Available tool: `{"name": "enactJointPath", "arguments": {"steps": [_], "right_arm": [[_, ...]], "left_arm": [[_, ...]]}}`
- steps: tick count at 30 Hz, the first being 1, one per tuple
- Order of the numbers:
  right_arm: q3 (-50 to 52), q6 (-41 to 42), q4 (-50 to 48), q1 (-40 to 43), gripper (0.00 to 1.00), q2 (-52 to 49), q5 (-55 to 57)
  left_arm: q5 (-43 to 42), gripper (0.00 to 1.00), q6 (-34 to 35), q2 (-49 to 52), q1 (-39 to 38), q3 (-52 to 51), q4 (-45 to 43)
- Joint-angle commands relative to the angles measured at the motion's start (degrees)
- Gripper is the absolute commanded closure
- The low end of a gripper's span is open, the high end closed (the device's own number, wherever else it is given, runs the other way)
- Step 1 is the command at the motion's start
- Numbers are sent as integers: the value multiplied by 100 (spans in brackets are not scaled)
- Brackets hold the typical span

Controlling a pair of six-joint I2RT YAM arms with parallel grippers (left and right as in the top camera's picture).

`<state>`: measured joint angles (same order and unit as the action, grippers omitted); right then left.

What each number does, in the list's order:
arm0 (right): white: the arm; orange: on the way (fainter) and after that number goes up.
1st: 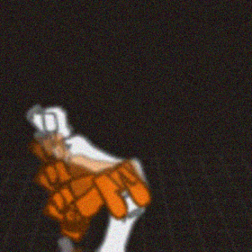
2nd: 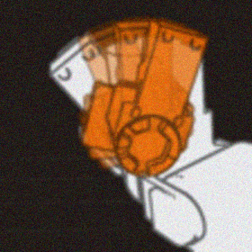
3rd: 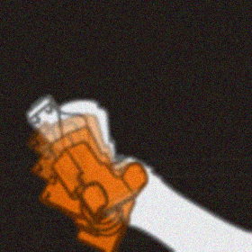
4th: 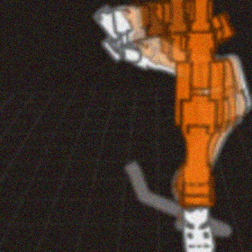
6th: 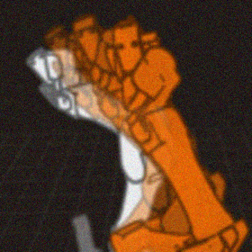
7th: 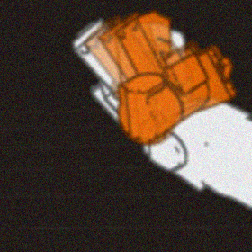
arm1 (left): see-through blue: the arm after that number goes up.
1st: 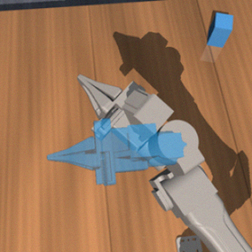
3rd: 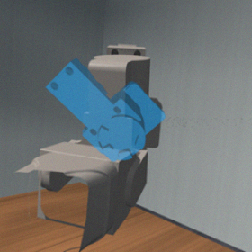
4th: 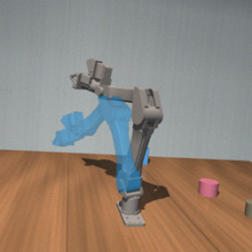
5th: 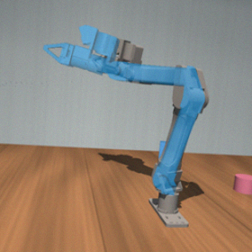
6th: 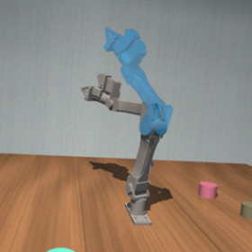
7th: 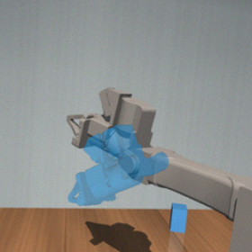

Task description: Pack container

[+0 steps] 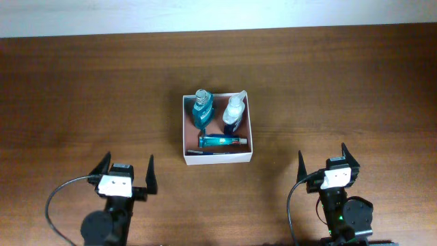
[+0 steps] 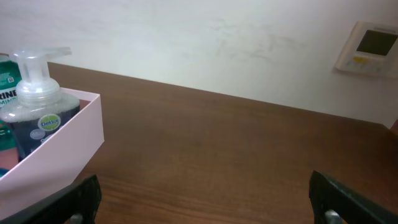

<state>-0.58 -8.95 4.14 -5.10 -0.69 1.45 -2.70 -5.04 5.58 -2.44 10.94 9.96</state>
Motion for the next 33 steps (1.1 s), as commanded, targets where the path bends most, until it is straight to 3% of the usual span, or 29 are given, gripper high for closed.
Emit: {"name": "enactJointPath", "arguments": {"steps": [1,4,12,33], "right_arm": [[26,63,52,31,1,48,-15],[26,63,52,31,1,48,-15],[26,63,52,31,1,48,-15],[26,63,52,31,1,48,-15]], "left_arm": [[94,1,-424,-317,35,-675,-1084],[94,1,-564,-518,35,-1038,-1467],[55,1,-575,-529,31,-1047,-518],[52,1,-577,-529,35,-1047,-553]]}}
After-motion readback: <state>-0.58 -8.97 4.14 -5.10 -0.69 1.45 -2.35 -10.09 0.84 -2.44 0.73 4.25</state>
